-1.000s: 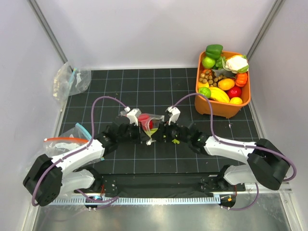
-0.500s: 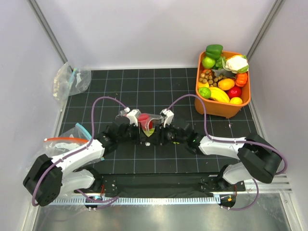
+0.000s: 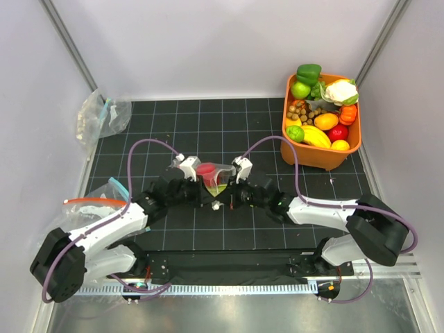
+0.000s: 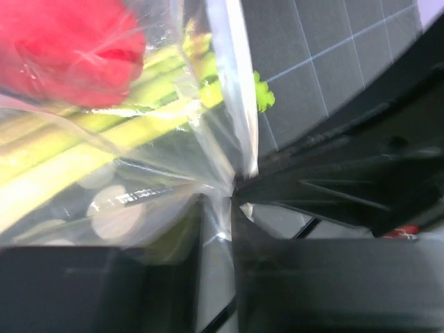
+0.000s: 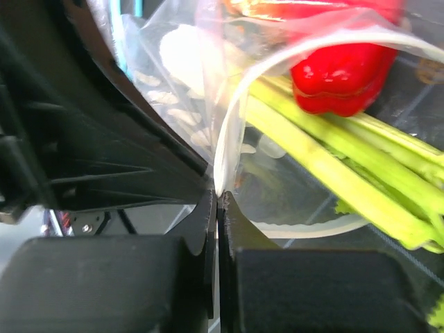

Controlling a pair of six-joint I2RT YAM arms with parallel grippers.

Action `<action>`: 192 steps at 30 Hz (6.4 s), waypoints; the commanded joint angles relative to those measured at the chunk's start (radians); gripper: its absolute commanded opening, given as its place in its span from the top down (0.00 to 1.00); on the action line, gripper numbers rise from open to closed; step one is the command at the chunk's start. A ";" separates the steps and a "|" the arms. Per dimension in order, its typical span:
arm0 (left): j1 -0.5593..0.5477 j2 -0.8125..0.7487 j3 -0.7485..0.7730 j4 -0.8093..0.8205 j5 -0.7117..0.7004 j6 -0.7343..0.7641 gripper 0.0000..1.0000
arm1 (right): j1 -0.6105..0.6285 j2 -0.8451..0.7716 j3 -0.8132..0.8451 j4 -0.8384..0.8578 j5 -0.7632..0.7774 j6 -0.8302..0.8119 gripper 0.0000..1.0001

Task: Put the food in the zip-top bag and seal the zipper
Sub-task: Zip the zipper food storage bag at the center of the board.

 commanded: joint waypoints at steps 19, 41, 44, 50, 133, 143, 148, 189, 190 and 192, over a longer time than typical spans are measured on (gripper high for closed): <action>-0.126 -0.246 -0.096 0.149 -0.144 0.320 0.29 | -0.216 0.000 0.075 -0.067 -0.390 0.163 0.99; -0.422 -0.020 -0.040 0.280 -0.563 0.980 0.44 | -0.221 -0.072 0.132 -0.260 -0.402 0.027 0.99; -0.428 0.026 -0.024 0.281 -0.555 0.998 0.45 | -0.219 -0.083 0.133 -0.271 -0.400 0.013 0.99; -0.456 0.084 -0.010 0.283 -0.567 1.026 0.49 | -0.227 -0.076 0.132 -0.273 -0.405 0.012 0.99; -0.341 0.207 0.019 0.428 -0.618 0.575 1.00 | -0.187 -0.014 -0.137 0.269 -0.129 0.686 0.45; -0.342 0.147 -0.023 0.471 -0.636 0.592 1.00 | -0.182 0.000 -0.140 0.260 -0.124 0.686 0.52; -0.341 0.133 -0.038 0.481 -0.716 0.584 1.00 | -0.168 0.025 -0.135 0.271 -0.122 0.693 0.52; -0.497 0.207 -0.015 0.468 -0.716 0.905 0.59 | -0.222 -0.190 -0.138 -0.002 -0.033 0.602 0.99; -0.509 0.230 -0.004 0.467 -0.748 0.923 0.57 | -0.224 -0.179 -0.135 -0.006 -0.043 0.607 0.99; -0.547 0.257 0.011 0.465 -0.791 0.974 0.57 | -0.222 -0.158 -0.132 0.014 -0.079 0.630 0.99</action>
